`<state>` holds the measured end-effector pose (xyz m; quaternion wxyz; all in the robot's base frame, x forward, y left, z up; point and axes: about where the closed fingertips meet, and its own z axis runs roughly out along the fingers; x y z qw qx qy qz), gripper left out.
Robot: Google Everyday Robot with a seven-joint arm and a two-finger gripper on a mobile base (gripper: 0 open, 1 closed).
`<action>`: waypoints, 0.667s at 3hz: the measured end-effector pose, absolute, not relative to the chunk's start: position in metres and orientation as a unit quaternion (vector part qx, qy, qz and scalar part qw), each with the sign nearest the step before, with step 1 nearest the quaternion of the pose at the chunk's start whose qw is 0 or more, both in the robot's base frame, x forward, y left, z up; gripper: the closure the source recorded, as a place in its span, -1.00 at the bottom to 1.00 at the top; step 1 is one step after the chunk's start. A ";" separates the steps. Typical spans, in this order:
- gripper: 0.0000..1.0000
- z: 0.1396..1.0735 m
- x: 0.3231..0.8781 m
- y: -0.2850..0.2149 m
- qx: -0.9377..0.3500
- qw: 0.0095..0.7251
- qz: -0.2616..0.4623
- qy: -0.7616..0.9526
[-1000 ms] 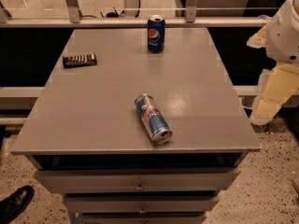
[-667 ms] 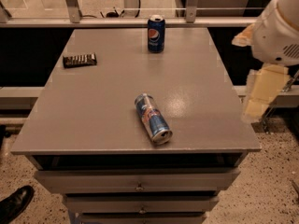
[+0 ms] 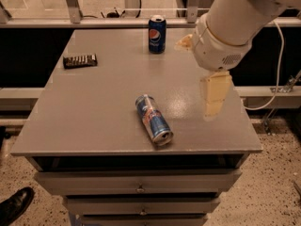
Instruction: Pick redbull can
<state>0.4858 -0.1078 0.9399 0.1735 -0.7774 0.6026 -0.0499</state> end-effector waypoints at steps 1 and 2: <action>-1.00 0.928 0.503 -0.078 -0.786 0.153 -0.065 0.596; -1.00 0.920 0.513 -0.062 -0.759 0.131 -0.066 0.634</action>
Offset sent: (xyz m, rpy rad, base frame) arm 0.0403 0.0648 -0.0336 -0.0987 0.0916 -0.2026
